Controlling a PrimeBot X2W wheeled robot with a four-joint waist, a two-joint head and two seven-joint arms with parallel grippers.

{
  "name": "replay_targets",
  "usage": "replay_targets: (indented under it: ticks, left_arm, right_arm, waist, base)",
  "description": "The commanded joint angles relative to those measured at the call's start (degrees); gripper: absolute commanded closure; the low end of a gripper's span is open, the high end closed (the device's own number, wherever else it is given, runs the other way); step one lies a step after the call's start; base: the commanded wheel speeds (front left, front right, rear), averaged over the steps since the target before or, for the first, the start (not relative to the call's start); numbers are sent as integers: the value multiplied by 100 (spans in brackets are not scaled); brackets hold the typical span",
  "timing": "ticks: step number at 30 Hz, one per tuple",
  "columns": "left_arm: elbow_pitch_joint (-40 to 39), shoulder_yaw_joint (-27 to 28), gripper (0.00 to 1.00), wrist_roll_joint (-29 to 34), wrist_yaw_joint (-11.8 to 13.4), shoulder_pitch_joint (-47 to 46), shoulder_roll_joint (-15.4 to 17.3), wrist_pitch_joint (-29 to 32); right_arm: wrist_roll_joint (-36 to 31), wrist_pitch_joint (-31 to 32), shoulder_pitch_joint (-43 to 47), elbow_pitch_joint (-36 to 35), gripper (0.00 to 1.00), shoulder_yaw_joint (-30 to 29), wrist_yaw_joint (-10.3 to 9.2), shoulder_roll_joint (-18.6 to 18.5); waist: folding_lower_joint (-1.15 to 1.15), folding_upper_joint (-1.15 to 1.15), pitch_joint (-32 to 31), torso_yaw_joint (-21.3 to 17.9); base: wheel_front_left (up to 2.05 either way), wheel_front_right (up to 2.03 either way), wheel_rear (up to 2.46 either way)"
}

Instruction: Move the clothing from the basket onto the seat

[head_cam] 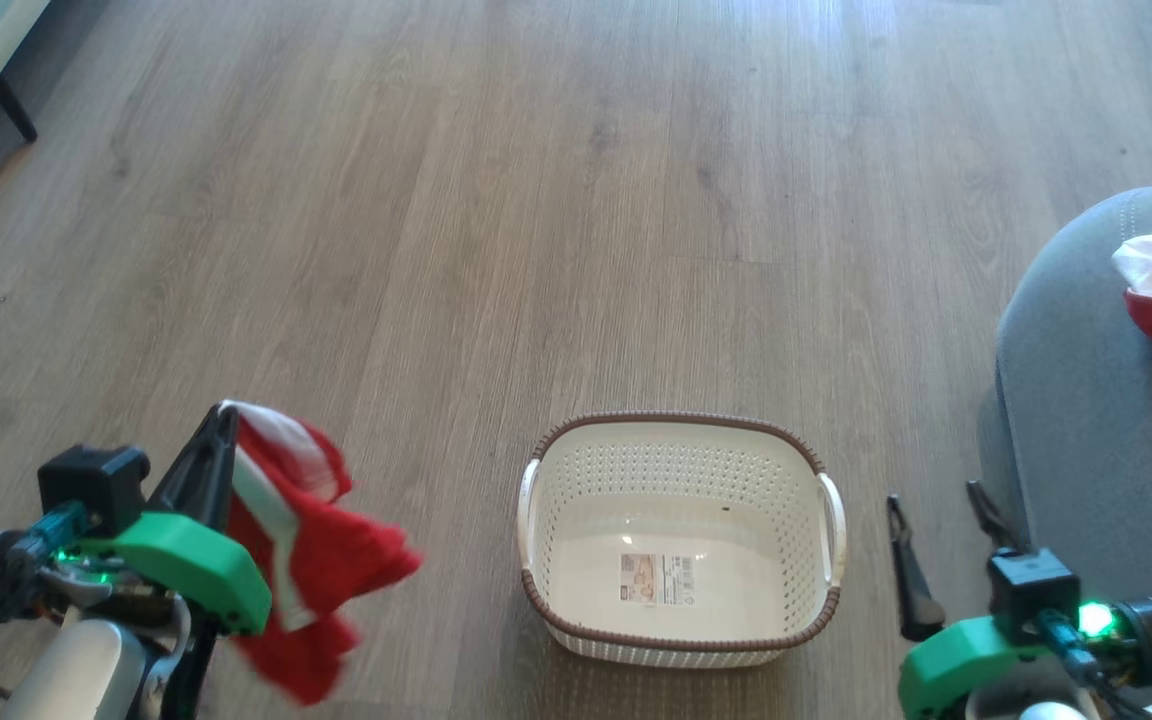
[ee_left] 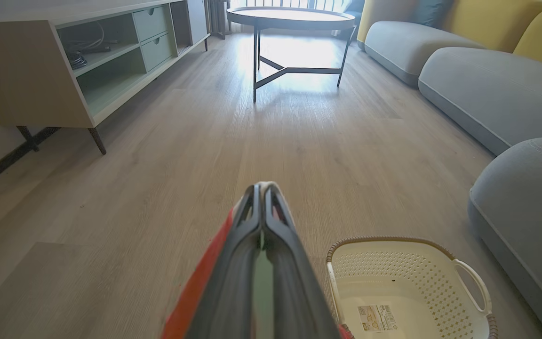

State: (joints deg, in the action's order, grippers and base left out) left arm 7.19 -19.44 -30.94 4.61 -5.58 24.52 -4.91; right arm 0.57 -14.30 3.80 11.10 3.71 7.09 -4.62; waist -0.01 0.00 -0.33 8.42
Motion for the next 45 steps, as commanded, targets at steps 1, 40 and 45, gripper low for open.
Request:
replay_targets:
  ticks: [1, 40, 45]
  left_arm:
    - [-315, 271, 100, -27, 37, -277, 219, 23]
    - [-1107, -2013, 100, 442, -812, -1380, -1002, 707]
    - [-1329, -2066, 100, 431, -798, -1364, -979, 787]
  right_arm:
    - [63, -70, -320, -125, 0, 285, 40, -183]
    - [1483, -70, -2788, 846, 0, 4479, 40, -487]
    - [1521, -70, -2572, 1076, 0, 4461, 40, -572]
  waist:
    - [1, 0, -4, -15]
    - [1, 0, -69, -56]
    - [1, 0, -82, -29]
  base:
    - [0, 0, 0]
    - [0, 0, 0]
    - [0, 0, 0]
